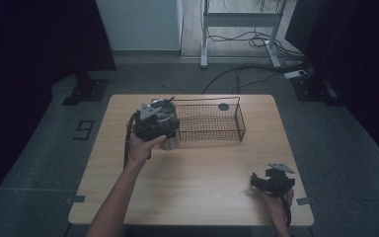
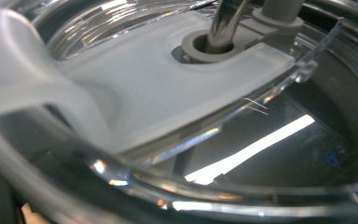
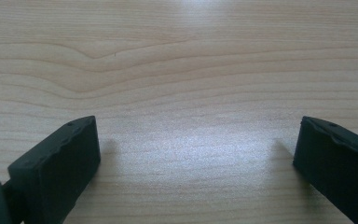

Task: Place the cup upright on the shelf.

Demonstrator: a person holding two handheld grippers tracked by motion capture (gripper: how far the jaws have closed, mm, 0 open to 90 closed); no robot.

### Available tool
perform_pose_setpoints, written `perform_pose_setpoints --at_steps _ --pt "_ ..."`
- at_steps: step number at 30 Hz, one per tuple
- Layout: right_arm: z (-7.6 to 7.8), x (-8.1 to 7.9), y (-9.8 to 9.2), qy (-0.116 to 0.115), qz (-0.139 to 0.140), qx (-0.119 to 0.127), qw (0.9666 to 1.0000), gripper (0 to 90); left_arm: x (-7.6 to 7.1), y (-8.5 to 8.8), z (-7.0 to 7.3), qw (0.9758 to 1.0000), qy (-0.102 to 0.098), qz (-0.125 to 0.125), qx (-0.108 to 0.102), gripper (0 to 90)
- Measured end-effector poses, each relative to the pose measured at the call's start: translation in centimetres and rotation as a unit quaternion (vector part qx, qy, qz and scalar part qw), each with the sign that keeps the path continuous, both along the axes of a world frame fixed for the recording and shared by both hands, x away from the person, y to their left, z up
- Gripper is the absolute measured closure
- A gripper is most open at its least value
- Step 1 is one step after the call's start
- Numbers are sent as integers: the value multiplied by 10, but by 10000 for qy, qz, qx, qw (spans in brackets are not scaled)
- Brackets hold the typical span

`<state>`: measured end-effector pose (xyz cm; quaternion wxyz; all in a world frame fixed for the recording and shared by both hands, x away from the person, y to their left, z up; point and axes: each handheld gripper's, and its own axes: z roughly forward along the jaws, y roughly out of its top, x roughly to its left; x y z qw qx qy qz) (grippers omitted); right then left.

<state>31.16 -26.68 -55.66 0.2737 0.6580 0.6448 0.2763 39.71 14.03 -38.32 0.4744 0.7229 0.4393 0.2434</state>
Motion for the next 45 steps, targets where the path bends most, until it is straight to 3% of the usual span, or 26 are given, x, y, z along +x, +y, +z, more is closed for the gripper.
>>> perform_pose_setpoints --at_steps 26,32,45 --pt "0 0 0 -7 4 5 10000 6 24 -9 21 10000 -89 -14 -22 41" --pt "0 0 0 -9 8 3 10000 6 29 -12 27 9998 -182 3 92 41" --pt "0 0 0 -16 22 -3 10000 10 46 -10 23 9997 -177 141 34 41"
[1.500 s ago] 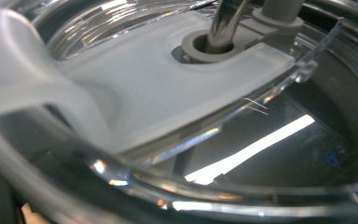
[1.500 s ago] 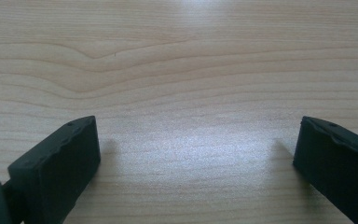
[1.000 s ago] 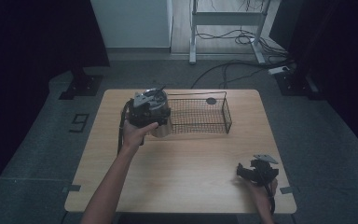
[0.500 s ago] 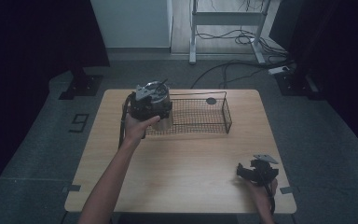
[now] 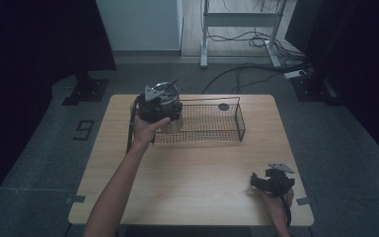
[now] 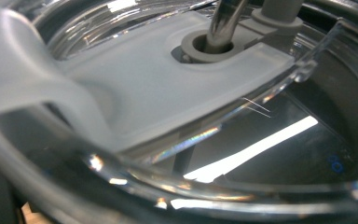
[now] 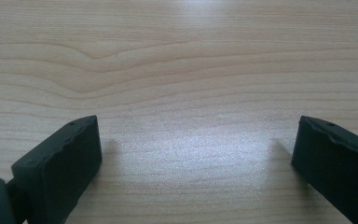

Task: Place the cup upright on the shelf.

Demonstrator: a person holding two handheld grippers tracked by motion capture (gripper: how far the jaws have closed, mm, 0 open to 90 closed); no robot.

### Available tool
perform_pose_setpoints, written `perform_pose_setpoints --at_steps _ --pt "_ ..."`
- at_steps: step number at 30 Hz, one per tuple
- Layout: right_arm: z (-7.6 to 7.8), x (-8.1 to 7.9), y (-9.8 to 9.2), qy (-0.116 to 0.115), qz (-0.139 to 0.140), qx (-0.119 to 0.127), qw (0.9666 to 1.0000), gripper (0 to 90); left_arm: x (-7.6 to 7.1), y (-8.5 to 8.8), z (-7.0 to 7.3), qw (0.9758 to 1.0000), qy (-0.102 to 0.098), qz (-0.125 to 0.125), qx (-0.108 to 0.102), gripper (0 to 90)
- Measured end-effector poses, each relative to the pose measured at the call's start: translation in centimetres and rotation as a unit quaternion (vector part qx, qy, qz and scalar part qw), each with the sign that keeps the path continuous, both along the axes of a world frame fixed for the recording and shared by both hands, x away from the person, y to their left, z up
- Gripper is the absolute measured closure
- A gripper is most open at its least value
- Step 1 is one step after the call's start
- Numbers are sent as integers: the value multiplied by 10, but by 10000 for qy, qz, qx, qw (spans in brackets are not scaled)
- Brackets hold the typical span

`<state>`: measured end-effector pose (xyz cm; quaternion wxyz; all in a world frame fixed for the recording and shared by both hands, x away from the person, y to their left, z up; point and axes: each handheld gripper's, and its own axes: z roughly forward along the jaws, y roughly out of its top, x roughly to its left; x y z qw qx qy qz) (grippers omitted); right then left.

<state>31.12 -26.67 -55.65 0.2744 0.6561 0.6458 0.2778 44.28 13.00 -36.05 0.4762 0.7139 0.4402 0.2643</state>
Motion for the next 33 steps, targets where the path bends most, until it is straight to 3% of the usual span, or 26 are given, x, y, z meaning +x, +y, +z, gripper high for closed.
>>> perform_pose_setpoints --at_steps 5,12,19,33 --pt "0 0 0 2 -4 2 10000 10 8 3 -3 10000 -10 34 -52 41" --pt "0 0 0 7 -1 2 10000 10 23 6 -13 9998 66 190 29 41" --pt "0 0 0 2 15 -1 10000 13 32 -3 -17 9998 34 163 91 41" --pt "0 0 0 -7 25 -1 10000 17 47 -14 -31 9993 172 287 192 41"
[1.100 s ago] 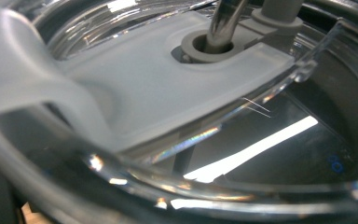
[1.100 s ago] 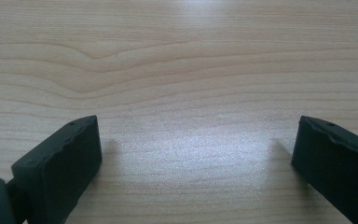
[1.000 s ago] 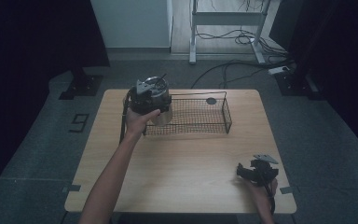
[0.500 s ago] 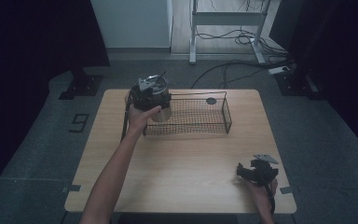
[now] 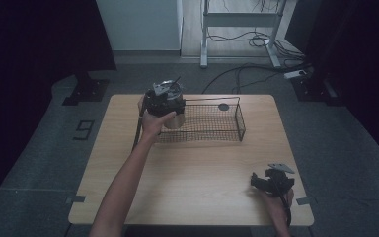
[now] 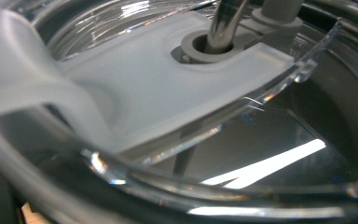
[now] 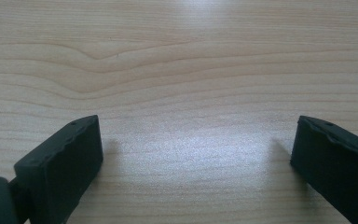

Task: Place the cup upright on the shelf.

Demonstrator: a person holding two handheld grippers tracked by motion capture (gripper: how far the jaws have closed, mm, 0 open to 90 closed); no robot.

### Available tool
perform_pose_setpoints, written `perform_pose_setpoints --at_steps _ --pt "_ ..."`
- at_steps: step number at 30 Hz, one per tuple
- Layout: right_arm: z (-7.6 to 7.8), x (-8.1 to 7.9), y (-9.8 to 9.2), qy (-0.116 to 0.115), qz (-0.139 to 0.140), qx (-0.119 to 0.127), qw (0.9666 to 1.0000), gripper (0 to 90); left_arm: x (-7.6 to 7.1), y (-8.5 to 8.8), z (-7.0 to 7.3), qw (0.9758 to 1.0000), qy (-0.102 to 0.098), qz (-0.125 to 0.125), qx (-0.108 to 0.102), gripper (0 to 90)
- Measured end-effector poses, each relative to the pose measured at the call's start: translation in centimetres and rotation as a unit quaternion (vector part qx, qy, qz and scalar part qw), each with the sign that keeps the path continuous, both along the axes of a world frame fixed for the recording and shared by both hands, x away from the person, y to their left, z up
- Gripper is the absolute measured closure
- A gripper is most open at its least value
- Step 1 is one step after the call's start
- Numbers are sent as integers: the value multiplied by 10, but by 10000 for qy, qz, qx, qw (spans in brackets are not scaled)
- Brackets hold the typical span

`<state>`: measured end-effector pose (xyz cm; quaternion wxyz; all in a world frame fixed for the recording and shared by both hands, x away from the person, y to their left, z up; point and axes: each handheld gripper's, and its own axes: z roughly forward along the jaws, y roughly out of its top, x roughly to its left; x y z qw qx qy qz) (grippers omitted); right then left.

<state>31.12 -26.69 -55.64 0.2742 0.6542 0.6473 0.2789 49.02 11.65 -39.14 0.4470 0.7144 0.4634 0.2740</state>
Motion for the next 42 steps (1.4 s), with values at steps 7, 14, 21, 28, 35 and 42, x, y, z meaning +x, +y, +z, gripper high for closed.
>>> perform_pose_setpoints --at_steps 7,14,21,28,35,42 --pt "0 0 0 -1 -1 -2 10000 18 8 -6 -11 10000 71 4 56 41" --pt "0 0 0 -5 4 2 10000 20 14 -10 -27 9997 222 64 81 41" --pt "0 0 0 -6 6 -2 10000 20 17 -12 -40 9992 351 85 170 41" --pt "0 0 0 -7 12 -5 10000 22 21 -14 -48 9988 441 135 153 41" --pt "0 0 0 -7 24 1 10000 24 23 -17 -54 9986 471 144 211 41" --pt "0 0 0 -10 26 1 10000 25 25 -15 -60 9981 539 257 115 41"
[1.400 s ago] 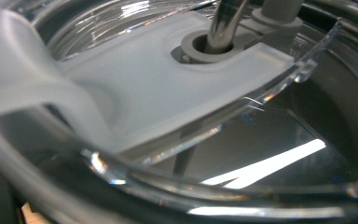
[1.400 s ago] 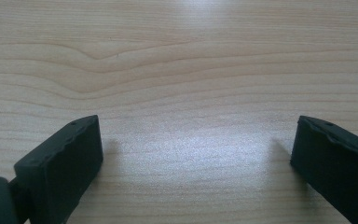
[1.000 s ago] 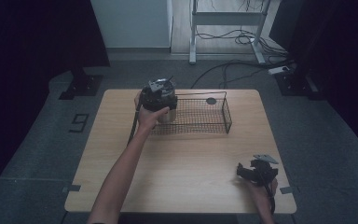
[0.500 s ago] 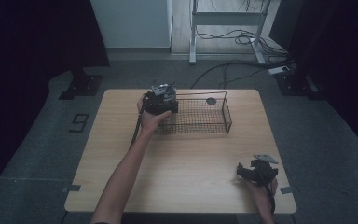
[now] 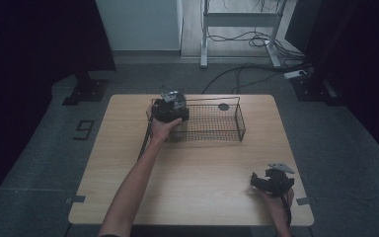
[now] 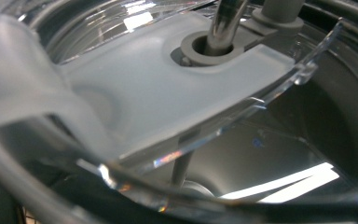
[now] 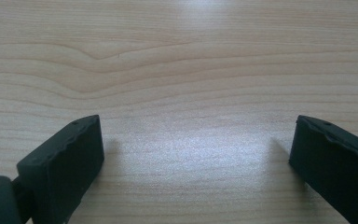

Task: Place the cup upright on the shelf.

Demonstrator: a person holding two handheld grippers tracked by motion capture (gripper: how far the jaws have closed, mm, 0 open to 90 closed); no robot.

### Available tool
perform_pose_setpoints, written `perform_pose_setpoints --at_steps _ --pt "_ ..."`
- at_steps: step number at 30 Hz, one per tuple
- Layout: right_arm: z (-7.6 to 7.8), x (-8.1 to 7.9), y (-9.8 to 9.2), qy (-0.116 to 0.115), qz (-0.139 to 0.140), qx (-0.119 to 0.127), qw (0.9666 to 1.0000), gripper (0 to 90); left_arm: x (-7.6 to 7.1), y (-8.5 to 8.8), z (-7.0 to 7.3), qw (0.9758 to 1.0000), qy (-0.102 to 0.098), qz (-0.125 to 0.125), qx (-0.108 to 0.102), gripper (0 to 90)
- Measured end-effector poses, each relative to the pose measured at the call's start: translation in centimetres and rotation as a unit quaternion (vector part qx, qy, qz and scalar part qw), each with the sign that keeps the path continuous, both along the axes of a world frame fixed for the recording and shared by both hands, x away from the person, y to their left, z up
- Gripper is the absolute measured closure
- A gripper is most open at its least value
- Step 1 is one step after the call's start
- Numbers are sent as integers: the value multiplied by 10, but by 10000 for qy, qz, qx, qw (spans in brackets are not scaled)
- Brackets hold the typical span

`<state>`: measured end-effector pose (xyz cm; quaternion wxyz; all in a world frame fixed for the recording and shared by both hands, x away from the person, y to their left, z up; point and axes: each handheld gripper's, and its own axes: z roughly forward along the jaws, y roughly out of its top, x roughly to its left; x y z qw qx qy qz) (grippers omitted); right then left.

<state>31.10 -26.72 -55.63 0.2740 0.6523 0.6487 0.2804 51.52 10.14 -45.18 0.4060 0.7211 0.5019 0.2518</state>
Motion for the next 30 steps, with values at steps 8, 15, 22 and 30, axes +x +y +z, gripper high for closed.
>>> perform_pose_setpoints --at_steps 8,15,22,30 --pt "0 0 0 -2 2 0 10000 25 0 0 -8 10000 31 26 79 41" --pt "0 0 0 -10 4 4 10000 27 -2 0 -17 9999 74 40 127 40" --pt "0 0 0 -12 10 2 10000 28 -4 0 -21 9999 7 10 154 40" --pt "0 0 0 -16 21 1 10000 32 -8 5 -21 9998 -22 -100 168 27"
